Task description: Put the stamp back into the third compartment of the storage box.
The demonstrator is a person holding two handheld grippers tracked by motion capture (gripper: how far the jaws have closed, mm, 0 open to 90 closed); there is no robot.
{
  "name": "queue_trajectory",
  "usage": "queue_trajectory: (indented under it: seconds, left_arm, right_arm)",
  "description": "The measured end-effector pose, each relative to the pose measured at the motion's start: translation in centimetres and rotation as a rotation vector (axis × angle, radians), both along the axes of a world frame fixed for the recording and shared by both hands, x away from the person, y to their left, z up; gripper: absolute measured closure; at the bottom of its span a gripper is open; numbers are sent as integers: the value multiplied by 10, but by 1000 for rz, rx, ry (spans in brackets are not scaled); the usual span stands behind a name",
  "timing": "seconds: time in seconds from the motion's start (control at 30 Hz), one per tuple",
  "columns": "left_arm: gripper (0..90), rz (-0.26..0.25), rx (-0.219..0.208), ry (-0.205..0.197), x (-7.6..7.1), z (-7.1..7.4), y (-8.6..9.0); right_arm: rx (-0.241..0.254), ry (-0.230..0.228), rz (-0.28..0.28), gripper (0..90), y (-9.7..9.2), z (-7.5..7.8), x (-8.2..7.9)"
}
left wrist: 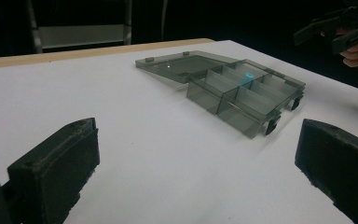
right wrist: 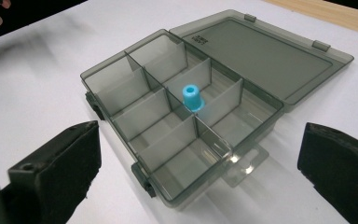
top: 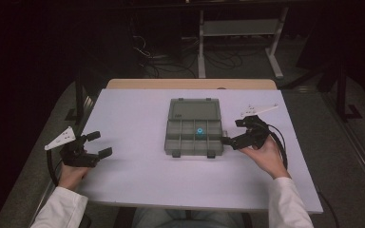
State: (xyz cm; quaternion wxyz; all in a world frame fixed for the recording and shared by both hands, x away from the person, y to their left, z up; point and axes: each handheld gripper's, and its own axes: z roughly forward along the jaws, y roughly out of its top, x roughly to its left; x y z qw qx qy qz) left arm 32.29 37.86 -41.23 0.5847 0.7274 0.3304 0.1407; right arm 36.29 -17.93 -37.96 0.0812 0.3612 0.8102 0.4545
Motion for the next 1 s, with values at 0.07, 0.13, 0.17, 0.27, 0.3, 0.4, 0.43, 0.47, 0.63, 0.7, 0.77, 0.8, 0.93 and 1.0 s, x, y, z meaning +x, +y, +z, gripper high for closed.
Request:
queue_trajectory:
  seconds: [0.07, 0.13, 0.17, 0.27, 0.3, 0.4, 0.43, 0.47, 0.63, 0.7, 0.77, 0.8, 0.93, 1.0]
  left_arm:
    - [0, 1, -1, 0, 0, 0, 0]
    - [0, 2, -4, 1, 0, 0, 0]
    - [0, 1, 1, 1, 0, 0, 0]
    - [0, 1, -1, -1, 0, 0, 0]
    - [0, 2, -1, 0, 0, 0, 0]
    - [0, 2, -6, 0, 0, 0, 0]
    - [0, 1, -4, -1, 0, 0, 0]
    - [0, 2, -4, 0, 0, 0, 0]
    - [0, 1, -3, -1, 0, 0, 0]
    - [0, 1, -3, 0, 0, 0, 0]
    - [0, 1, -3, -1, 0, 0, 0]
    - [0, 1, -4, 0, 0, 0, 0]
    - [0, -1, -3, -2, 0, 0, 0]
    - [0, 1, -1, 0, 0, 0, 0]
  right_arm:
    - [5, -4, -3, 0, -2, -2, -2]
    - [6, -3, -2, 0, -4, -4, -4]
    - [9, 10, -10, 0, -5, -4, -6]
    - [29, 7, -10, 0, -8, -6, -8]
    - [31, -5, -8, 0, -9, -7, -9]
    - [51, 3, -13, 0, -11, -9, -13]
    - [58, 4, -15, 0, -12, -10, -14]
    - [57, 5, -17, 0, -12, -11, -15]
    - [78, 2, -19, 0, -14, -17, -21]
    - [78, 6, -28, 0, -15, -18, -24]
    - [91, 0, -33, 0, -16, -19, -27]
    - [96, -8, -32, 0, -17, -20, -28]
    - [110, -14, -51, 0, -20, -23, -34]
    - [109, -22, -59, 0, -22, -23, -36]
